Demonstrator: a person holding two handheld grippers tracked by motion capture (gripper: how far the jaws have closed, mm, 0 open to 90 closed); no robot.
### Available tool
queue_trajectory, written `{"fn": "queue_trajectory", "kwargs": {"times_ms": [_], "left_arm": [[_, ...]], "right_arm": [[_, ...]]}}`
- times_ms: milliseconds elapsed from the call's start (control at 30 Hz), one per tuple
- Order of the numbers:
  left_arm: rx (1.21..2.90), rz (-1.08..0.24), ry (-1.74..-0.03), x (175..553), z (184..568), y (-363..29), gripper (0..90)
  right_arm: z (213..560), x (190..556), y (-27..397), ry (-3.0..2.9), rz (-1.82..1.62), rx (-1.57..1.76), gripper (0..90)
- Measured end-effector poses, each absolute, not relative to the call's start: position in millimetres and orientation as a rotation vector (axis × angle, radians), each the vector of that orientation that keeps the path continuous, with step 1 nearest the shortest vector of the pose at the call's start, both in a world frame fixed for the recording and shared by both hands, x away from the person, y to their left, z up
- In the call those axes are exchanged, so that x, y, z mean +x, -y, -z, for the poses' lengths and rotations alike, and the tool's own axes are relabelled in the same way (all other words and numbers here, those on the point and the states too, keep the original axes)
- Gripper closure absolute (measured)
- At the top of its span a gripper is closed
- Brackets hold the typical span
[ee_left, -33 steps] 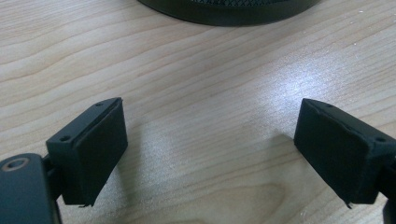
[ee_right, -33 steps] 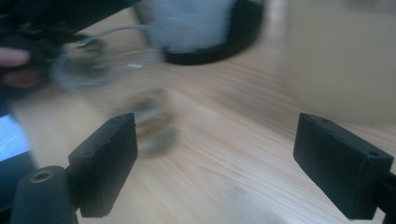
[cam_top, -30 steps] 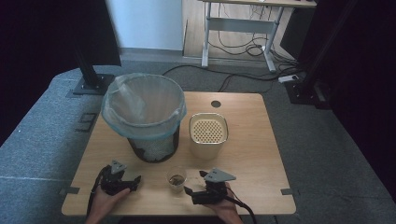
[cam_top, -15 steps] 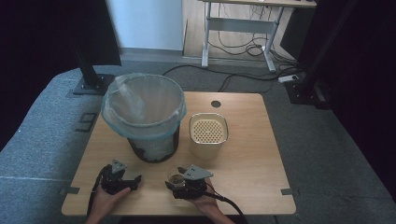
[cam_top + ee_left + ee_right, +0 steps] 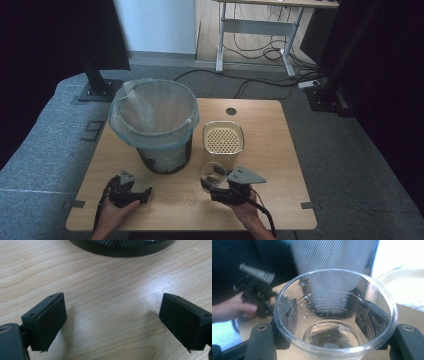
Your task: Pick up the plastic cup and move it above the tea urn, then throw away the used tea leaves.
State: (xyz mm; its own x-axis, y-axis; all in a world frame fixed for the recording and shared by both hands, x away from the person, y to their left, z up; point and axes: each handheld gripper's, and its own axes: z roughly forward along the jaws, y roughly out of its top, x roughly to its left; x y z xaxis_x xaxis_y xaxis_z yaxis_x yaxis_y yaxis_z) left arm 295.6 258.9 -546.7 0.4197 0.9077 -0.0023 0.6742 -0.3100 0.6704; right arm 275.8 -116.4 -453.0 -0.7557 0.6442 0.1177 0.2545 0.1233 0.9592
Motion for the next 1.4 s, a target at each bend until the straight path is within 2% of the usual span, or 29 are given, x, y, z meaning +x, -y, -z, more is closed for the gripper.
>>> {"fn": "queue_trajectory", "kwargs": {"times_ms": [267,500,867,1400], "left_arm": [[2.086,-0.506,-1.327,297,547,-259,6.5],[2.087,-0.507,-1.323,298,547,-259,6.2],[2.091,-0.504,-1.315,296,547,-260,6.8],[2.092,-0.503,-1.315,296,547,-260,6.8]], "right_arm": [[403,301,156,-1.930,-1.645,0.937,34.6],[379,333,170,-1.852,-1.620,0.965,34.8],[381,379,168,-1.862,-1.495,0.998,34.6],[374,409,155,-1.873,-1.368,0.959,35.2]]}}
